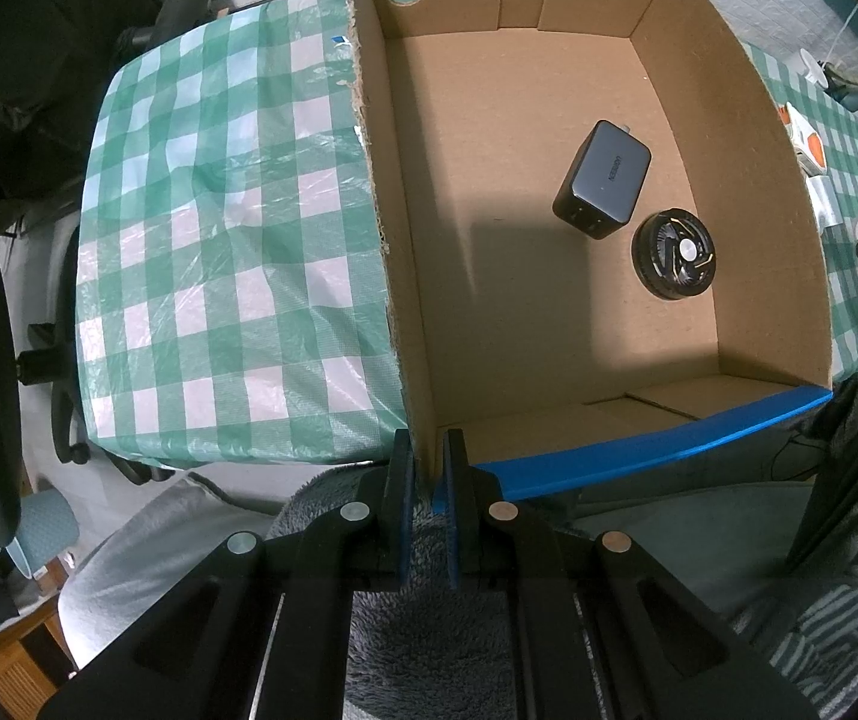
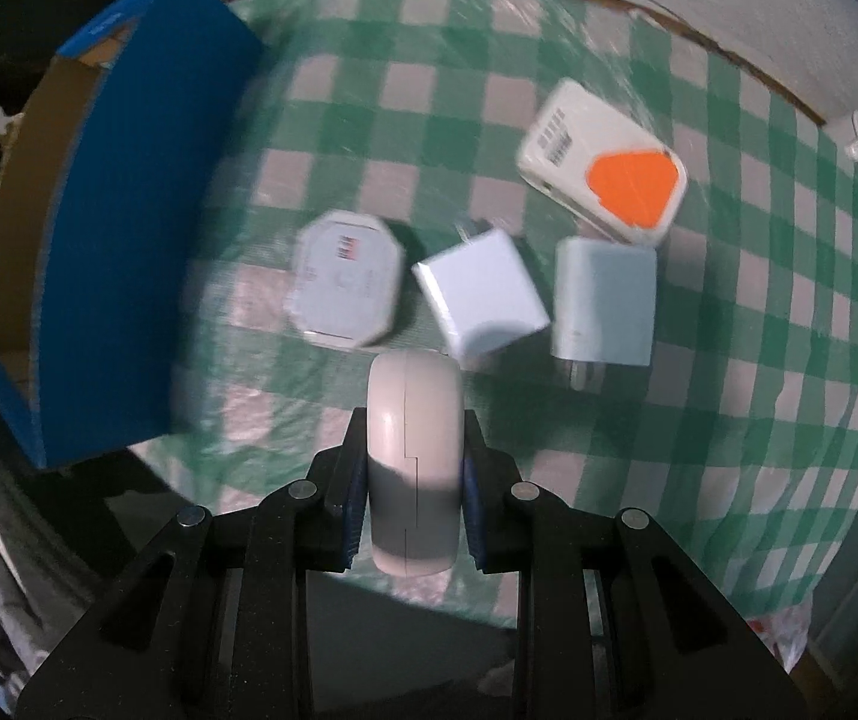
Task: Organize rigid objects
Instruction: 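Carry the white oval case with the right tool into the box and release, then move the right tool back and grasp the white octagonal device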
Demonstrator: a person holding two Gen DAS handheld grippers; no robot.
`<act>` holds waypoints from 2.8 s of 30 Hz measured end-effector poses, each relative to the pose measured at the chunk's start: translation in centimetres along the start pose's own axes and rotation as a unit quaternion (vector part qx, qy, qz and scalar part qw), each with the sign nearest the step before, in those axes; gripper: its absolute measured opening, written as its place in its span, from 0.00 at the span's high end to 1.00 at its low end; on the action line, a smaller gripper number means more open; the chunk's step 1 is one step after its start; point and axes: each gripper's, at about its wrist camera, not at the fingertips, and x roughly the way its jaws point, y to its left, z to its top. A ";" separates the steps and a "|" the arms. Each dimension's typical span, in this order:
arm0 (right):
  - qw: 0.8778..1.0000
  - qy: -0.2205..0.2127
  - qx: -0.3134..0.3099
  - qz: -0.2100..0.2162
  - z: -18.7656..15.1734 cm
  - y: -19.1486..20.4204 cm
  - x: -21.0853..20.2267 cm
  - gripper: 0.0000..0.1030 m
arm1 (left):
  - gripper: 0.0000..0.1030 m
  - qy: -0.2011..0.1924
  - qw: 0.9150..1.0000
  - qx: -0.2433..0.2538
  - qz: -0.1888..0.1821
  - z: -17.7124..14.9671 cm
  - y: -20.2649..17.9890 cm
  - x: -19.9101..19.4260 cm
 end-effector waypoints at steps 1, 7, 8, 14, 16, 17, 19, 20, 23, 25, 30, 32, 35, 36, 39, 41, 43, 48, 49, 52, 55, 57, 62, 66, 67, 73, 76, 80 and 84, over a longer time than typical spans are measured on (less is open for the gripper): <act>1.000 -0.004 -0.007 0.003 0.2 0.7 -0.6 0.75 | 0.93 0.000 1.000 0.000 0.000 0.0 0.0 0.0; 0.999 -0.023 -0.040 0.019 0.8 4.0 -3.5 0.75 | 0.93 0.000 1.000 0.000 0.000 0.2 -0.1 -0.1; 0.998 -0.027 -0.045 0.020 0.7 4.6 -4.3 0.75 | 0.93 0.000 1.000 0.000 0.000 0.2 -0.1 -0.1; 0.995 -0.048 -0.077 0.033 1.4 8.6 -6.2 0.75 | 0.93 -0.001 1.000 0.000 -0.001 0.4 -0.1 -0.2; 0.994 -0.052 -0.086 0.038 2.0 10.0 -6.7 0.75 | 0.93 -0.001 1.000 0.001 -0.001 0.4 -0.2 -0.2; 0.993 -0.055 -0.092 0.039 2.2 10.7 -6.7 0.75 | 0.93 -0.001 1.000 0.001 0.000 0.5 -0.2 -0.3; 0.992 -0.059 -0.101 0.044 2.8 12.1 -7.0 0.75 | 0.93 -0.001 1.000 0.002 0.000 0.5 -0.2 -0.3; 0.992 -0.060 -0.104 0.045 2.9 12.6 -7.0 0.75 | 0.93 -0.001 1.000 0.002 0.000 0.5 -0.2 -0.4; 0.990 -0.060 -0.119 0.051 3.7 14.8 -6.9 0.75 | 0.93 -0.001 1.000 0.001 0.000 0.5 -0.2 -0.3; 0.989 -0.059 -0.122 0.054 4.1 15.8 -6.5 0.75 | 0.93 -0.001 1.000 0.001 0.000 0.5 -0.2 -0.3; 0.989 -0.051 -0.125 0.065 5.2 18.2 -4.7 0.75 | 0.93 -0.002 1.000 0.003 0.001 0.5 -0.1 -0.3; 0.988 -0.045 -0.128 0.068 5.7 19.1 -3.8 0.75 | 0.93 -0.002 1.000 0.003 0.000 0.6 -0.1 -0.4; 0.989 -0.035 -0.126 0.076 6.0 19.9 -2.5 0.75 | 0.93 -0.002 1.000 0.003 -0.002 0.6 0.0 -0.4; 0.989 -0.032 -0.124 0.077 6.1 20.0 -2.0 0.75 | 0.93 -0.003 1.000 0.003 -0.003 0.5 0.0 -0.4; 0.990 -0.023 -0.118 0.075 6.3 20.3 -0.8 0.75 | 0.93 -0.005 1.000 0.003 -0.004 0.5 -0.1 -0.4; 0.990 -0.017 -0.117 0.073 6.3 20.3 -0.1 0.75 | 0.93 -0.004 1.000 0.004 -0.004 0.5 0.0 -0.4; 0.991 -0.015 -0.117 0.068 6.3 20.2 0.4 0.75 | 0.93 -0.004 1.000 0.003 -0.006 0.6 0.0 -0.4; 0.992 -0.011 -0.110 0.060 6.1 19.8 1.0 0.75 | 0.93 -0.004 1.000 0.005 -0.004 0.6 0.0 -0.4; 0.992 -0.011 -0.109 0.057 6.0 19.7 1.1 0.75 | 0.93 -0.004 1.000 0.005 -0.004 0.6 0.0 -0.3; 0.993 -0.011 -0.106 0.048 6.0 19.3 1.3 0.75 | 0.93 -0.005 1.000 0.003 -0.007 0.5 0.0 -0.3; 0.993 -0.013 -0.104 0.045 5.9 19.1 1.3 0.74 | 0.93 -0.006 1.000 0.003 -0.007 0.5 -0.1 -0.2; 0.993 -0.013 -0.106 0.042 5.9 19.0 1.2 0.74 | 0.93 -0.006 1.000 0.003 -0.007 0.5 -0.1 -0.2; 0.993 -0.023 -0.099 0.053 5.5 18.6 0.6 0.72 | 0.93 -0.008 1.000 0.002 -0.008 0.4 0.0 -0.3; 0.993 -0.037 -0.093 0.058 5.2 18.1 -0.7 0.62 | 0.93 -0.008 1.000 0.003 -0.008 0.4 0.0 -0.3; 0.993 -0.041 -0.091 0.056 5.1 17.8 -1.0 0.59 | 0.93 -0.008 1.000 0.003 -0.008 0.3 0.0 -0.2; 0.994 -0.058 -0.080 0.054 4.7 16.1 -3.0 0.51 | 0.93 -0.009 1.000 0.003 -0.009 0.3 0.1 -0.3; 0.995 -0.063 -0.069 0.047 4.4 14.6 -3.7 0.45 | 0.93 -0.009 1.000 0.003 -0.008 0.3 0.1 -0.3; 0.996 -0.059 -0.050 0.046 4.0 12.4 -4.1 0.45 | 0.93 -0.008 1.000 0.003 -0.010 0.3 0.2 -0.3; 0.997 -0.059 -0.036 0.033 3.4 9.8 -4.5 0.45 | 0.93 -0.008 1.000 0.003 -0.009 0.3 0.3 -0.3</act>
